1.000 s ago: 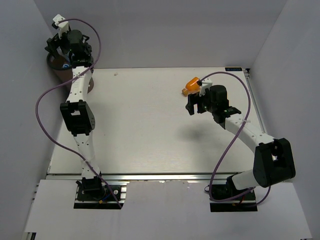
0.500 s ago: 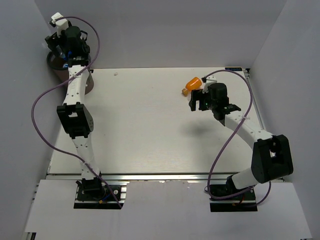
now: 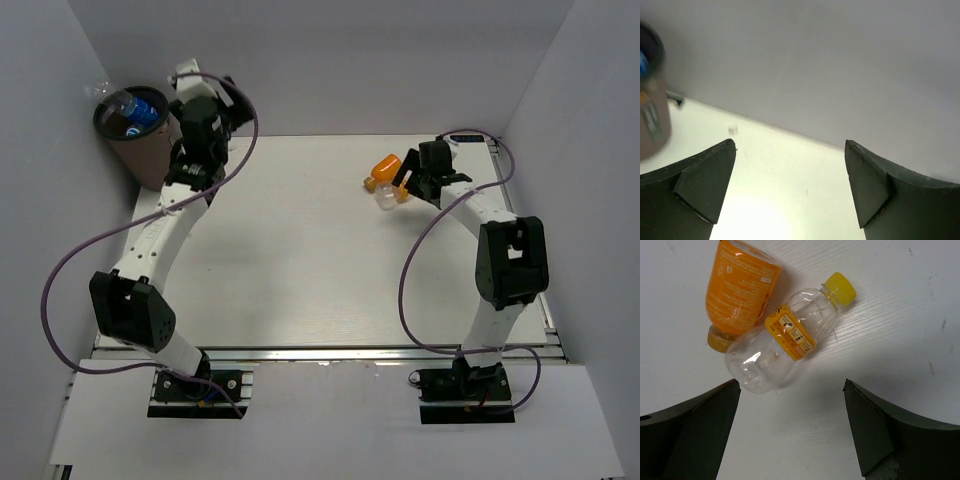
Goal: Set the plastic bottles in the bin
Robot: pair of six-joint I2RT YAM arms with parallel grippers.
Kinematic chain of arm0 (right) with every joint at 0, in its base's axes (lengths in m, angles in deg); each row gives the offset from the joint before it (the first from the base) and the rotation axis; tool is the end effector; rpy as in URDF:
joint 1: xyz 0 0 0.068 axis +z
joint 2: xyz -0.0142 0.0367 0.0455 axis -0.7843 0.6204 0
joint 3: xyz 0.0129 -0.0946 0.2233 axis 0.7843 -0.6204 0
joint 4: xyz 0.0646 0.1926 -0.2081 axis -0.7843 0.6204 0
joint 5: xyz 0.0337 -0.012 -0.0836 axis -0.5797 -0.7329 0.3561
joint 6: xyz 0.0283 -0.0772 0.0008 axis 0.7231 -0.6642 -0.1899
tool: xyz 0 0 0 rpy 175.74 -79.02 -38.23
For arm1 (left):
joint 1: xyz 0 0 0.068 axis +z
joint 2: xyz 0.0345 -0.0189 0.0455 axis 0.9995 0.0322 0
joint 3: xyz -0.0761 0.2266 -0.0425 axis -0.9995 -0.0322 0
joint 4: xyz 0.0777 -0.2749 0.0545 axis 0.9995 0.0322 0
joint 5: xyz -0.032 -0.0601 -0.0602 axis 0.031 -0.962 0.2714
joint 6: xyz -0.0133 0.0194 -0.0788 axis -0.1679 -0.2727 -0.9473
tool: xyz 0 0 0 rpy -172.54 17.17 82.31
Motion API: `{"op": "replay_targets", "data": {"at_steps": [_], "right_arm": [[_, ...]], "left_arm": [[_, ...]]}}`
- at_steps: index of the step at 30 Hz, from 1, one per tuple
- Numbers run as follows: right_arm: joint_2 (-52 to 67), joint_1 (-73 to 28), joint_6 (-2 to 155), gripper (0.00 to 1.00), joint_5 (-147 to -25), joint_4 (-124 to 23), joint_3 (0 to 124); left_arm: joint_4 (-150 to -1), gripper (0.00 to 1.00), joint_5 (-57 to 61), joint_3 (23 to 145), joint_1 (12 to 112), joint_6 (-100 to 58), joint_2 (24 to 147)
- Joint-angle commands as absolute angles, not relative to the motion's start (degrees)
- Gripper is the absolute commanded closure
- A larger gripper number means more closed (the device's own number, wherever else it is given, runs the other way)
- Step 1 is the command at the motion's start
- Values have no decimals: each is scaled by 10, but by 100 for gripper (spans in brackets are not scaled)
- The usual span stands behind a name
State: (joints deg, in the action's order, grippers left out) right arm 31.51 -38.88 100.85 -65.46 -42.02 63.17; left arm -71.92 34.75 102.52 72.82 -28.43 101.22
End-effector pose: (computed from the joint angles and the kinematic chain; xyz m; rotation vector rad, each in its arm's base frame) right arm 0.4587 0.0878 0.1748 0.4757 2.1549 0.1811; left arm 0.4301 -0.0871 0.4046 -0.3843 1.5415 -0.1294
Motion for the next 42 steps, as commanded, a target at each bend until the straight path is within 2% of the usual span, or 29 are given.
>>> {"op": "replay_targets", "data": {"at_steps": [1,4,10,20,30,35,39,42], "right_arm": [[360,-386,1073,11,-620,-412,688],[400,-386,1088,11,-623,-402,722],[458,-386,1129,11,-601,-403,754],[494,-384,1161,11,-586,-423,756],[467,-382,1164,20,-549,-444,688],[504,-383,1166,17,-561,-413,749],[520,-381,1167,24,-569,-394,753],[461,-382,1153,31,-566,-439,687]], "left_arm": [[-768,2,191,905,744,-369,993],[-762,2,174,838,732,-377,982],[-739,2,168,783,727,-371,982],[-717,2,172,778,727,-371,1002],[-709,2,144,785,727,-376,1017],[-721,2,119,773,727,-384,1006],[-718,2,122,761,727,-383,990],[-726,2,104,754,726,-383,978]]}}
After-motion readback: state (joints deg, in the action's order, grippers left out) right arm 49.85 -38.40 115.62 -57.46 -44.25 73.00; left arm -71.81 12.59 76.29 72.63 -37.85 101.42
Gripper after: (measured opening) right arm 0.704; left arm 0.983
